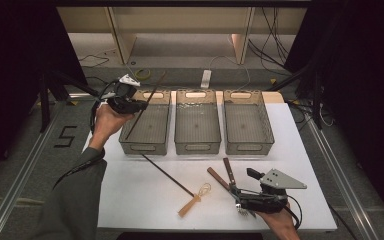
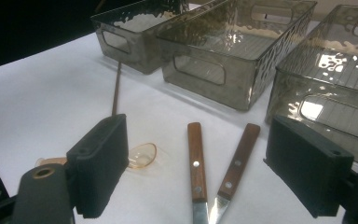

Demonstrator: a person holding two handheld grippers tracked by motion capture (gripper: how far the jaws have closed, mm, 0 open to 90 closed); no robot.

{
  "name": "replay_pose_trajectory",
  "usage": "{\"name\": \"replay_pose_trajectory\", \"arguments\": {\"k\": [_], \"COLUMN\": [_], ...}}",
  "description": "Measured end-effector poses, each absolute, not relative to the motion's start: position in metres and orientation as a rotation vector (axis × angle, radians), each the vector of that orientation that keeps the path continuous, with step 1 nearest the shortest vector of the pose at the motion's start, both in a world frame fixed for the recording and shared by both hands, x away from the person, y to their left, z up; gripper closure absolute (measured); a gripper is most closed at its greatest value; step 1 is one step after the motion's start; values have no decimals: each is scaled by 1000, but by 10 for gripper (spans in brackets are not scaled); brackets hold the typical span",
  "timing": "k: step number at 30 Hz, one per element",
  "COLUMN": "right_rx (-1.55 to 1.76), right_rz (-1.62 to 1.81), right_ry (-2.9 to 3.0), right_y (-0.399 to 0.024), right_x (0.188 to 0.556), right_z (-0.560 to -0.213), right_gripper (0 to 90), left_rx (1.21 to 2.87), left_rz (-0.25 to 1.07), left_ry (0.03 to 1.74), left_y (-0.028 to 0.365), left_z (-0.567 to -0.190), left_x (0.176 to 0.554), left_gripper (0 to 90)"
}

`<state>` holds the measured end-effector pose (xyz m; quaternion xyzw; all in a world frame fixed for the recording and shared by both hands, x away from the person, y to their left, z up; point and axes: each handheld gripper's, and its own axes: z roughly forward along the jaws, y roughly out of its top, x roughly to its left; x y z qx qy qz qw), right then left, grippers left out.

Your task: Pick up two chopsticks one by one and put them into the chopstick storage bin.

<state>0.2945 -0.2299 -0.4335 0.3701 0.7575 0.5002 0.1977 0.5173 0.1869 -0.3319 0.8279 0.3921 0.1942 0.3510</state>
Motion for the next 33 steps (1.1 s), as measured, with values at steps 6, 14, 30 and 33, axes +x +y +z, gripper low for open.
{"name": "replay_pose_trajectory", "arguments": {"k": [6, 14, 30, 33], "right_rx": [1037, 1030, 1035, 1032], "right_rz": [1402, 1403, 1402, 1404], "right_ry": [2119, 2122, 2123, 2124], "right_y": [-230, -230, -230, -230], "right_x": [294, 294, 294, 294], "right_z": [-434, -434, -434, -434], "right_gripper": [215, 215, 216, 216], "left_rx": [2129, 2119, 2137, 2135], "left_rz": [528, 521, 496, 489], "left_ry": [1036, 1077, 1133, 1128], "left_y": [187, 192, 198, 198], "left_z": [-336, -350, -371, -373], "left_x": [523, 532, 534, 534], "left_gripper": [843, 843, 839, 835]}}
